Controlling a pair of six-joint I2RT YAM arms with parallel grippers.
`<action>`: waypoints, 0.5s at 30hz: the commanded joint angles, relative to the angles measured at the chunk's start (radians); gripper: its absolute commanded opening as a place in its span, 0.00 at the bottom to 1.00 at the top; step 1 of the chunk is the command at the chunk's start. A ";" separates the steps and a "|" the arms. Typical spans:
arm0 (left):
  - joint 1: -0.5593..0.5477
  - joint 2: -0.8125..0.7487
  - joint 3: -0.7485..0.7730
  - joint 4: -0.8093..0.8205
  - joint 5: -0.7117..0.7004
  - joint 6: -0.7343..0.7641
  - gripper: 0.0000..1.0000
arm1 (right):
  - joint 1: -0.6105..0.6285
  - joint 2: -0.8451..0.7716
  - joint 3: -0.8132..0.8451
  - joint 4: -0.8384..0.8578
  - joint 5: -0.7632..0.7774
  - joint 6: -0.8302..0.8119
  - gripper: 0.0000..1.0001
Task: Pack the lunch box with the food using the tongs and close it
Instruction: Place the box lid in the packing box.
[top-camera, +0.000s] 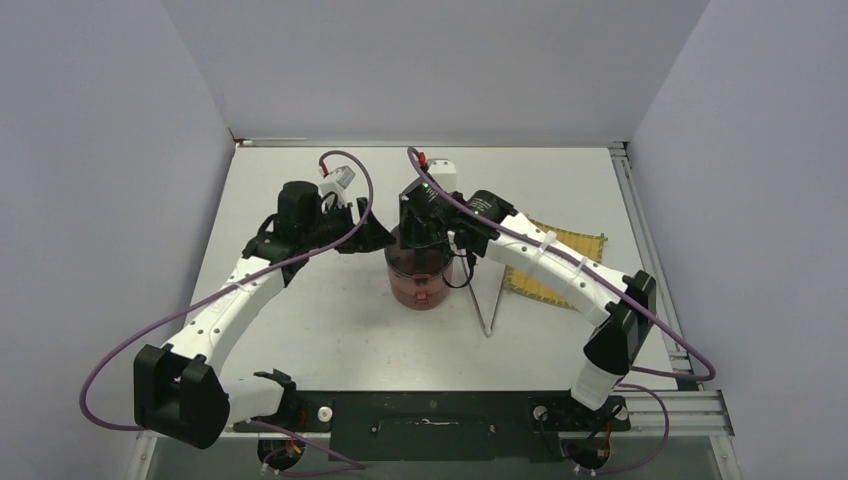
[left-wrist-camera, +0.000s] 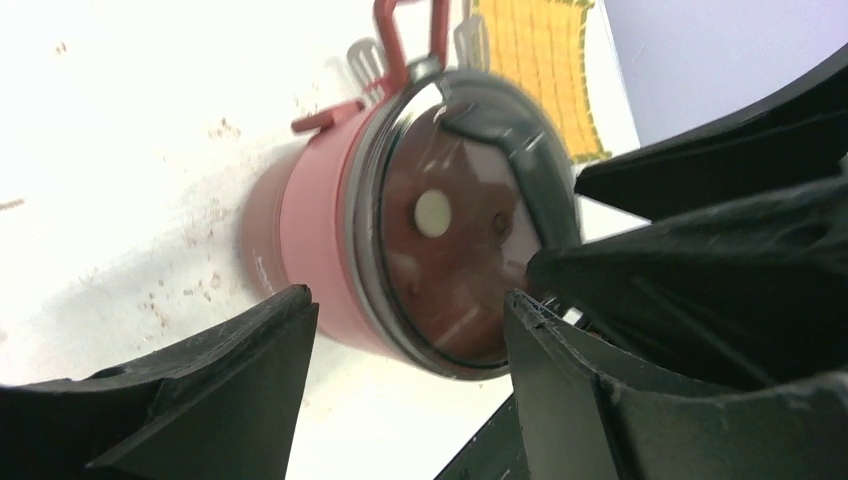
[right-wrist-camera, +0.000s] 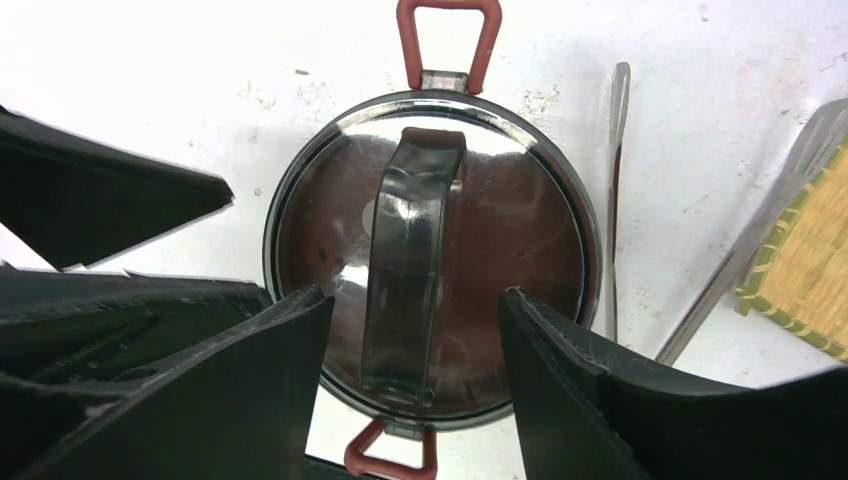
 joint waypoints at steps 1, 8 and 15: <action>-0.005 0.021 0.122 -0.001 -0.046 0.012 0.67 | 0.002 -0.117 0.017 0.062 0.053 -0.085 0.65; -0.003 0.085 0.161 0.002 -0.079 0.005 0.67 | -0.013 -0.382 -0.229 0.265 -0.032 -0.224 0.62; -0.027 0.119 0.133 0.014 -0.092 0.035 0.66 | -0.024 -0.492 -0.430 0.411 -0.349 -0.327 0.53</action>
